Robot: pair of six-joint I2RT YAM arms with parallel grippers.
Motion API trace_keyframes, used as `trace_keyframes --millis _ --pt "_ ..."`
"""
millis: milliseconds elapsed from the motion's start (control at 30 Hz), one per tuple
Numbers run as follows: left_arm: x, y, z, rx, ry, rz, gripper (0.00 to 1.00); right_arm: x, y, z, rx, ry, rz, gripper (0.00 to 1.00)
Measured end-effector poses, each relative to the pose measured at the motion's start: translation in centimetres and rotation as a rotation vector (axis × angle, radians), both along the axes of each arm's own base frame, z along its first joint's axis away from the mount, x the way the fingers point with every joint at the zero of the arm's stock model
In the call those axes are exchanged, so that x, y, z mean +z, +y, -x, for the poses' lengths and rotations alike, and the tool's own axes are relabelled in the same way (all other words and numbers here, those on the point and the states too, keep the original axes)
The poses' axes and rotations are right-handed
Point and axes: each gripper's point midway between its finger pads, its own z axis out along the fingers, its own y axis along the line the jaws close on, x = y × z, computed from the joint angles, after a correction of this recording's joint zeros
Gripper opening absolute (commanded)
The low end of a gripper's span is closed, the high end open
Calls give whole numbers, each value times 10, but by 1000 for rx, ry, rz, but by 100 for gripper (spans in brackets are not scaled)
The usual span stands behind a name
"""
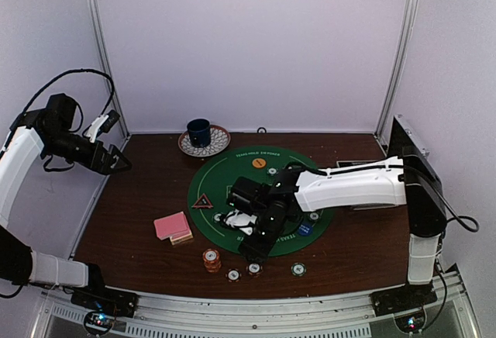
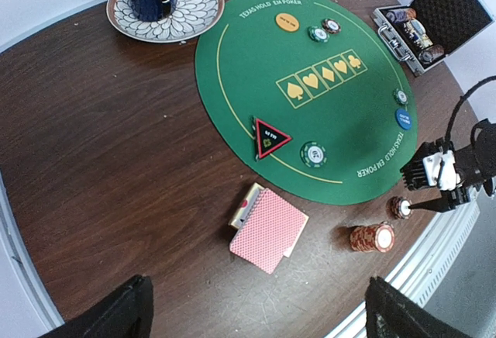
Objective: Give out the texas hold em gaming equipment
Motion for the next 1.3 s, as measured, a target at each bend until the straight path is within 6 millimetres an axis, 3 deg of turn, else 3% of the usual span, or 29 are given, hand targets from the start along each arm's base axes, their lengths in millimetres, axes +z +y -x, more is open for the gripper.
trace_keyframes --millis 233,467,767,1067,1100,1167,1300 --pt "0 0 0 -1 -1 -1 98 -12 -2 27 64 30 28 71" --pt "0 0 0 -1 -3 -3 98 -16 1 35 91 29 36 62" --pt "0 0 0 -1 -3 -4 98 -30 0 35 90 18 71 44" --pt "0 1 0 0 -2 -5 98 -27 6 35 97 0 53 20" --pt "0 1 0 0 -3 -5 98 -27 7 35 97 1 52 23" --pt "0 1 0 0 -3 -5 98 -26 7 35 101 -3 52 51" --pt "0 1 0 0 -3 -6 98 -27 2 32 96 -26 76 61"
